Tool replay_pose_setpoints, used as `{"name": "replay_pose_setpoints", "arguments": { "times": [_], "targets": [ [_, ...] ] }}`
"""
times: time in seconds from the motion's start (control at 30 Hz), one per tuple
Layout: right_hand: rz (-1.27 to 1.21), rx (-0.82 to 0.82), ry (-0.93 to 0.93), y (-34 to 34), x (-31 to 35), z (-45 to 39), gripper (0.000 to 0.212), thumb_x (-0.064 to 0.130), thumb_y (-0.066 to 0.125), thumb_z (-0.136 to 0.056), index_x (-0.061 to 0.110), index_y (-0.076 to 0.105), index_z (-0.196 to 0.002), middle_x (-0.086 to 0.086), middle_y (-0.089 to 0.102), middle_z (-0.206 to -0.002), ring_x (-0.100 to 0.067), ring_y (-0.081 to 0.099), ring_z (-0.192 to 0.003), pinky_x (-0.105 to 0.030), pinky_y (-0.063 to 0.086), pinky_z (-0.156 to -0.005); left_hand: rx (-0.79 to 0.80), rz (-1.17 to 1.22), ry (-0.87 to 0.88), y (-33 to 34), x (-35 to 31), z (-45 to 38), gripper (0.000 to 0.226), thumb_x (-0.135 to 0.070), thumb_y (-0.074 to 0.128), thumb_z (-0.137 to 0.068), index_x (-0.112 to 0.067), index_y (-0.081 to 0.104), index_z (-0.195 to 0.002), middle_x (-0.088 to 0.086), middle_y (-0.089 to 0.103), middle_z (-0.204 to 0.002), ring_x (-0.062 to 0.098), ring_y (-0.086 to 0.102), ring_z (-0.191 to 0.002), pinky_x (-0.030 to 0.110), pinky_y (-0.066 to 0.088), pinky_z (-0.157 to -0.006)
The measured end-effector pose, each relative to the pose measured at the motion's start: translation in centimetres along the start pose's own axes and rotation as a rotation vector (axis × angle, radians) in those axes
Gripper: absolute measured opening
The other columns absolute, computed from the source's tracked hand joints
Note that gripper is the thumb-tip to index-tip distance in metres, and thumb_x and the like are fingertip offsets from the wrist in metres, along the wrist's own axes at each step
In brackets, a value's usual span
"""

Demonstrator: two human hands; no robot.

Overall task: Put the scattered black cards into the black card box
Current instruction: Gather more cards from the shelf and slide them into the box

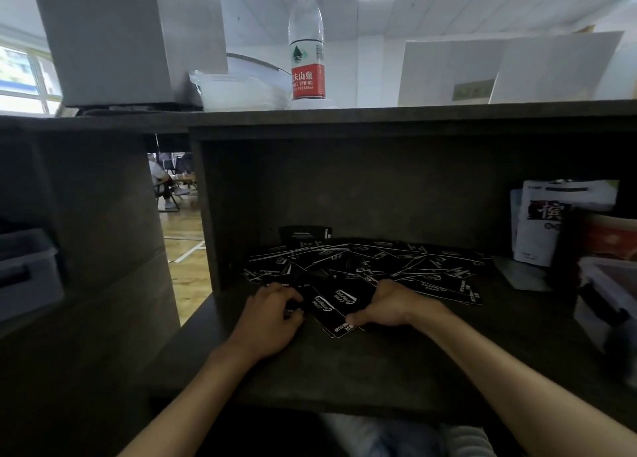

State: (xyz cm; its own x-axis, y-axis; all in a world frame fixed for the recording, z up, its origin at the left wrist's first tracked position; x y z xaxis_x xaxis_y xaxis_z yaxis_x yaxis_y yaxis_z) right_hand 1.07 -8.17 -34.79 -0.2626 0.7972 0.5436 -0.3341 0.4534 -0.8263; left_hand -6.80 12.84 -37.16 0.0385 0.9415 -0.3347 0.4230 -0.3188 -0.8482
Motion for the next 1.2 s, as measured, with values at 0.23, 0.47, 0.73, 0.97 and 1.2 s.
{"name": "replay_pose_setpoints", "arguments": {
  "times": [0.23, 0.47, 0.73, 0.97, 1.2],
  "targets": [
    [-0.155, -0.349, -0.214, -5.5, -3.6, 3.8, 0.013, 0.019, 0.071, -0.087, 0.029, 0.064, -0.086, 0.009, 0.065, -0.091, -0.005, 0.061, -0.085, -0.023, 0.043, -0.066, -0.051, -0.025, -0.002, -0.3, -0.4, 0.0, 0.043, -0.057, 0.054, -0.09, -0.028, 0.061, -0.12, -0.004, 0.056, -0.122, 0.016, 0.051, -0.118, 0.038, 0.041, -0.101],
    [-0.148, -0.437, -0.262, -3.3, -7.5, 6.0, 0.013, 0.019, 0.064, -0.094, 0.027, 0.061, -0.103, 0.009, 0.063, -0.101, -0.005, 0.059, -0.094, -0.028, 0.049, -0.084, 0.188, -0.145, -0.21, 0.4, -0.7, -1.9, 0.104, -0.092, 0.052, -0.056, -0.025, 0.053, -0.136, 0.004, 0.047, -0.14, 0.024, 0.042, -0.132, 0.044, 0.035, -0.108],
    [-0.15, -0.461, -0.358, -2.9, -7.2, 6.2, 0.011, 0.018, 0.068, -0.084, 0.022, 0.059, -0.079, 0.006, 0.061, -0.088, -0.005, 0.057, -0.084, -0.03, 0.049, -0.078, 0.451, -0.089, -0.26, 0.2, -1.3, -4.4, 0.11, -0.076, 0.073, -0.057, -0.023, 0.039, -0.147, 0.003, 0.035, -0.151, 0.025, 0.033, -0.14, 0.04, 0.033, -0.114],
    [-0.161, -0.464, -0.375, -2.8, -7.6, 5.9, 0.014, 0.025, 0.068, -0.082, 0.028, 0.056, -0.076, 0.008, 0.059, -0.085, -0.003, 0.056, -0.081, -0.027, 0.044, -0.071, 0.575, -0.103, -0.259, 0.3, -2.0, -6.2, 0.099, -0.066, 0.08, -0.059, -0.014, 0.05, -0.137, 0.004, 0.053, -0.139, 0.022, 0.052, -0.125, 0.032, 0.044, -0.103],
    [-0.139, -0.511, -0.403, -2.6, -7.7, 5.7, 0.022, 0.039, 0.072, -0.082, 0.03, 0.053, -0.074, 0.01, 0.058, -0.08, -0.001, 0.056, -0.076, -0.024, 0.043, -0.066, 0.563, -0.156, -0.278, -0.1, -1.6, -6.5, 0.105, -0.075, 0.078, -0.05, -0.015, 0.054, -0.132, 0.002, 0.055, -0.136, 0.022, 0.053, -0.121, 0.036, 0.046, -0.103]
  ]
}}
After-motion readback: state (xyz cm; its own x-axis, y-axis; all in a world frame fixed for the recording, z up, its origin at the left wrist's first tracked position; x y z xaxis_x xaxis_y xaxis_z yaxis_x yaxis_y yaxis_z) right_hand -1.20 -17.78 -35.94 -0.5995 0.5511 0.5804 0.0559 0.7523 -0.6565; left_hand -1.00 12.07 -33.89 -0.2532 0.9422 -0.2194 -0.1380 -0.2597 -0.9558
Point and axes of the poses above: each hand's wrist, its own z-axis away from the middle knuckle, its own y-axis out of the palm, x = y × z, the point moved 5 cm from there along -z, towards the middle knuckle
